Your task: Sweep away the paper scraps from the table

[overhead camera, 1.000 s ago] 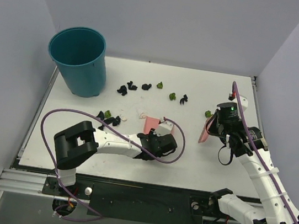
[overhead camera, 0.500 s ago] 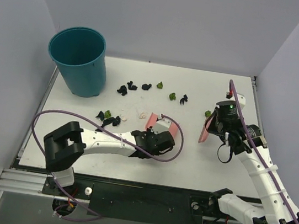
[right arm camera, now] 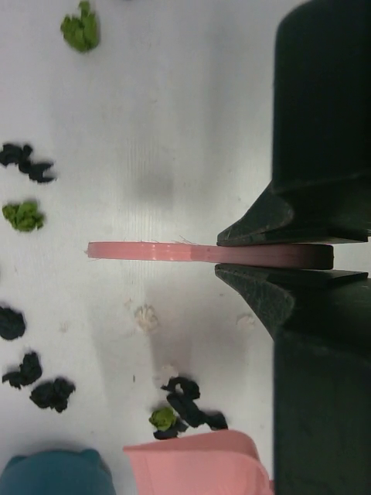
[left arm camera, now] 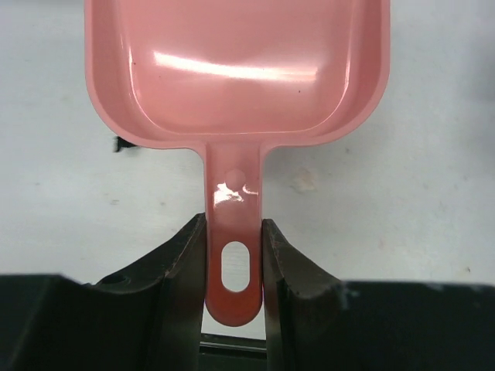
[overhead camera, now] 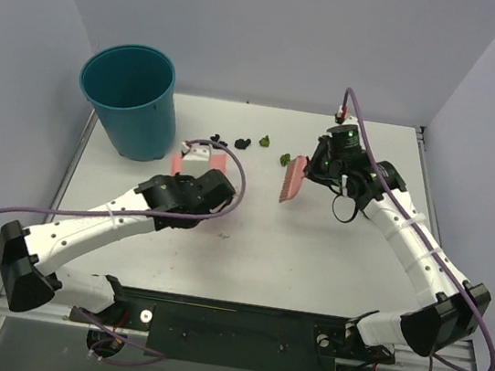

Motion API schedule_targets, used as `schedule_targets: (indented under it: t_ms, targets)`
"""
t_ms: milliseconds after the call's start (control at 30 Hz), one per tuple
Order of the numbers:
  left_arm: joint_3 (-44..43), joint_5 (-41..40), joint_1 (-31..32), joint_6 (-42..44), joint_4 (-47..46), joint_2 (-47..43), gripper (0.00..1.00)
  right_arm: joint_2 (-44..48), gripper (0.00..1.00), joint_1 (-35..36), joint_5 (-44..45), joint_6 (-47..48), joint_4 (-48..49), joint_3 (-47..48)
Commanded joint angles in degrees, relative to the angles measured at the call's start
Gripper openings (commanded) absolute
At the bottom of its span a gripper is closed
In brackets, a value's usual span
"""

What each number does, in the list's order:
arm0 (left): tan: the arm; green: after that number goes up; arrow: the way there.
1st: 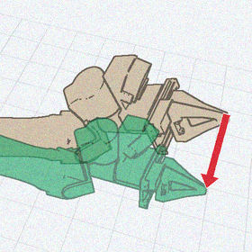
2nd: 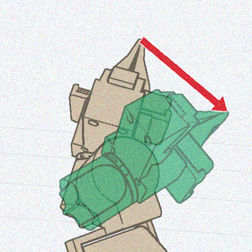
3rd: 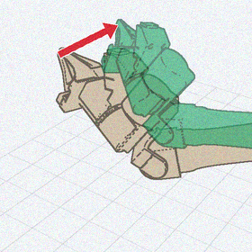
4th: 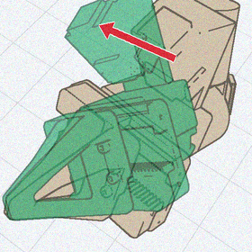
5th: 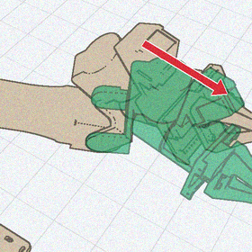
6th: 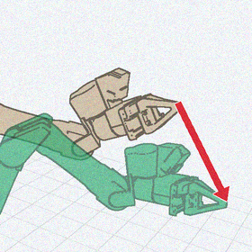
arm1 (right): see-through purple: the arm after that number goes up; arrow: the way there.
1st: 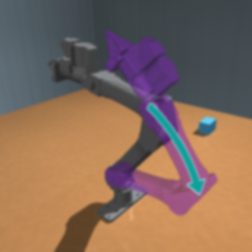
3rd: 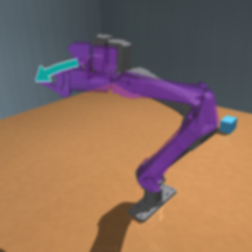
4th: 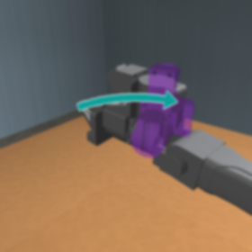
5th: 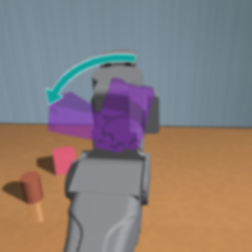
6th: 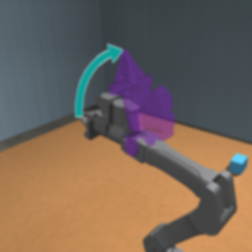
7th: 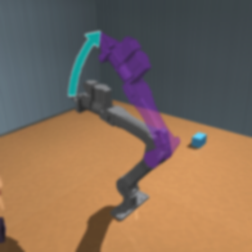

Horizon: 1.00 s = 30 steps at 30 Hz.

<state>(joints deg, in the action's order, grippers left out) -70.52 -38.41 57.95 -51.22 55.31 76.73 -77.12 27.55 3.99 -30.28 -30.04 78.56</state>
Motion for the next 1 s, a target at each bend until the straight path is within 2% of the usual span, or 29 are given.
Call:
schedule_targets:
  t_ms: [0,100,267,467,667,867,967]
  targets:
    - [-3.3,-4.8,-6.6,-3.7,11.5,-6.4,0.00,-4.5,0.00,4.1,-3.0,-8.8,9.4,2.3]
    - [-3.8,-4.7,-11.0,-1.3,11.8,-9.7,0.00,-6.9,0.00,6.9,-5.9,-13.2,15.7,0.3]
    - [-6.3,-5.4,-16.5,2.3,12.8,-12.0,0.00,-10.6,0.00,11.1,-10.4,-23.3,37.1,-5.3]
    - [-7.3,-7.7,-18.2,3.8,14.7,-13.4,0.00,-18.8,0.00,15.9,-11.1,-30.9,49.2,-5.6]
    - [-6.6,-7.7,-18.9,4.4,15.3,-14.8,0.00,-27.2,0.00,20.8,-8.2,-32.6,51.8,-0.4]
    - [-5.1,-6.9,-19.5,4.8,15.0,-16.1,0.00,-36.3,0.00,24.0,-7.2,-33.0,49.1,6.9]
    - [-4.3,-5.9,-20.0,5.5,14.4,-16.1,0.00,-38.3,0.00,24.7,-7.1,-33.2,47.5,7.5]
